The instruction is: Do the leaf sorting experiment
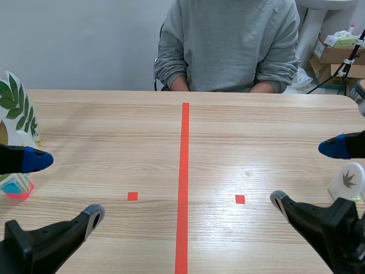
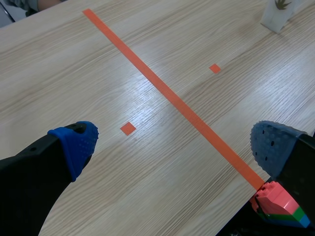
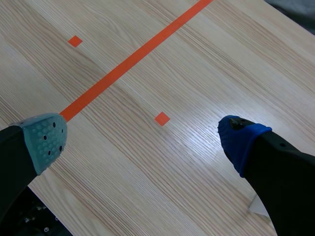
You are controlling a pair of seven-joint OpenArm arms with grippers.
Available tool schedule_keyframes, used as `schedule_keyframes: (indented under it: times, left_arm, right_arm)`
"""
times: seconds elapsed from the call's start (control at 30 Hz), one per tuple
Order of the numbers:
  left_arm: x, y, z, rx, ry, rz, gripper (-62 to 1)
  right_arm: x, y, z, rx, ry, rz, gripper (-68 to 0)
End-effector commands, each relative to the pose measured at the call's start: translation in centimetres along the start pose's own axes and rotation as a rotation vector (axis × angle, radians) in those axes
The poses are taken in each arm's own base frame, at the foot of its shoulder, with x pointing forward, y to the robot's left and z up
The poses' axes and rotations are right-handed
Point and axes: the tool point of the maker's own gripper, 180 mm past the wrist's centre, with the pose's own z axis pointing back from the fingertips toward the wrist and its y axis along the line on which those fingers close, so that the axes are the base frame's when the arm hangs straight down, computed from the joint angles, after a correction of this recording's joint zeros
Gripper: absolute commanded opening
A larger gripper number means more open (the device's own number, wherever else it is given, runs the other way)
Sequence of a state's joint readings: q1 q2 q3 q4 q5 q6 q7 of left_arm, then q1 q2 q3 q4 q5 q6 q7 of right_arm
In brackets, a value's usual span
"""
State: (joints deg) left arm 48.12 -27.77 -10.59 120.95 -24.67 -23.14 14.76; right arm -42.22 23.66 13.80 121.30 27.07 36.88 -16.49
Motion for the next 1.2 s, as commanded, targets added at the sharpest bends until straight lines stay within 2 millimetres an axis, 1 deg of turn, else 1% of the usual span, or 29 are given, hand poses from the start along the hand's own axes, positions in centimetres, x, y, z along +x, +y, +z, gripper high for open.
schedule_keyframes:
  times: [0.0, 0.07, 0.23, 0.4, 0.67, 1.17]
  left_arm:
    - [0.1, -0.4, 0.0, -0.01, -0.018, 0.042, 1.4]
    - [-0.1, -0.8, 0.0, -0.02, -0.012, 0.058, 1.4]
    - [-0.7, -1.4, 0.3, -0.027, 0.001, 0.099, 1.4]
    - [-0.7, -1.5, 0.4, -0.023, -0.002, 0.114, 1.4]
    - [-0.5, -1.4, 0.4, -0.019, -0.015, 0.115, 1.4]
    - [-0.5, -1.4, 0.4, -0.019, -0.015, 0.114, 1.4]
  right_arm:
    - [0.4, -0.3, 0.0, -0.002, -0.027, -0.002, -3.8]
    - [0.1, -0.3, 0.0, 0.005, -0.028, -0.009, -3.8]
    - [0.4, 0.6, 0.1, 0.052, -0.051, -0.012, -10.1]
    - [0.3, 0.7, 0.1, 0.059, -0.049, -0.017, -10.1]
    - [-0.7, 0.5, 0.0, 0.056, -0.022, -0.032, -9.7]
    - [-0.7, 0.6, 0.0, 0.057, -0.02, -0.037, -9.7]
